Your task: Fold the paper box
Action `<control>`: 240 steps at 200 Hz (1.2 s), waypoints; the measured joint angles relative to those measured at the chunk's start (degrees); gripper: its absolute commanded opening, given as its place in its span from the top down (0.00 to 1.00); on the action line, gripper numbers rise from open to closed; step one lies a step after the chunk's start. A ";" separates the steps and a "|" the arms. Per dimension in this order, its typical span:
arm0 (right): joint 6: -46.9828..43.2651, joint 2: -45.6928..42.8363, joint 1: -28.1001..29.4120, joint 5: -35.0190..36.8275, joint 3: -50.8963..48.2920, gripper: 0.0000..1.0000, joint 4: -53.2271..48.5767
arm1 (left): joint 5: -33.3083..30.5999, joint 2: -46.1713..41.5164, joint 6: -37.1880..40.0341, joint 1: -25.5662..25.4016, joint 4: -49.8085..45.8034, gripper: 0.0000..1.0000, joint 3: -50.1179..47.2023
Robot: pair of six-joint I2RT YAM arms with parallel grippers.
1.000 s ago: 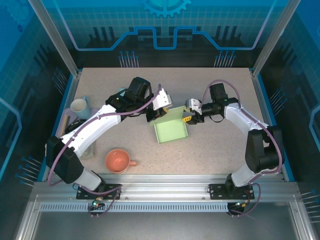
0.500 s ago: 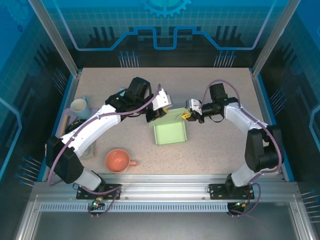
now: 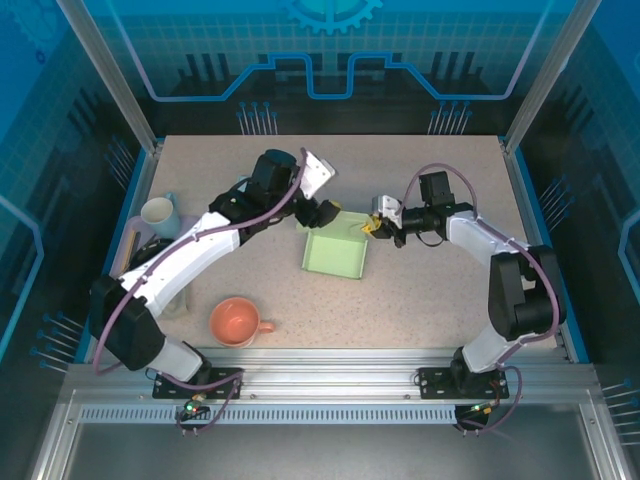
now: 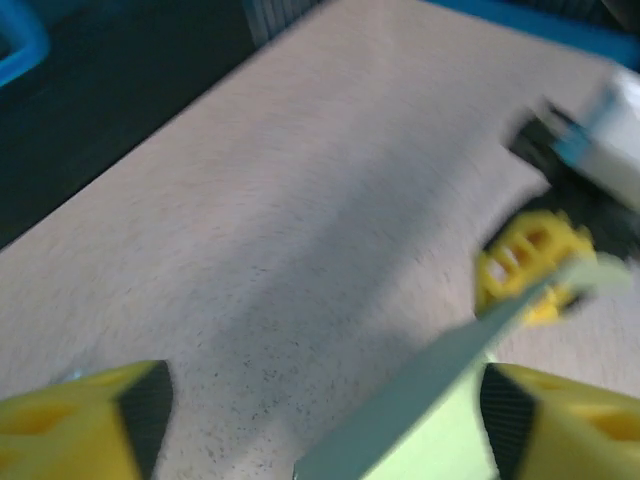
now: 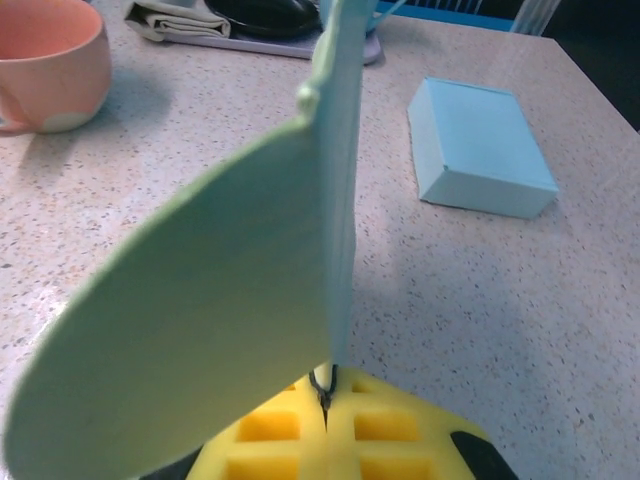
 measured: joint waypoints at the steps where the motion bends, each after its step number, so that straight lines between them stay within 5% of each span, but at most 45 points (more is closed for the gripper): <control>1: 0.09 0.02 -0.02 0.02 -0.02 1.00 0.07 | -0.55 -0.22 -1.29 0.00 0.15 0.06 -0.09; 50: 4.22 1.20 -0.87 1.75 -1.05 1.00 2.93 | -11.82 -9.60 -27.50 0.79 3.21 0.02 -10.47; 80: 5.03 3.13 -0.96 2.14 -1.05 1.00 3.30 | -8.13 -12.00 -34.40 4.39 6.88 0.25 -22.71; 128: 5.18 5.31 -0.96 2.40 -0.17 1.00 3.37 | 5.99 -9.11 -35.23 9.77 16.46 0.31 -29.20; 240: 5.09 6.14 -0.96 2.58 0.70 1.00 3.23 | 14.60 3.63 -29.03 9.35 24.24 0.23 -25.53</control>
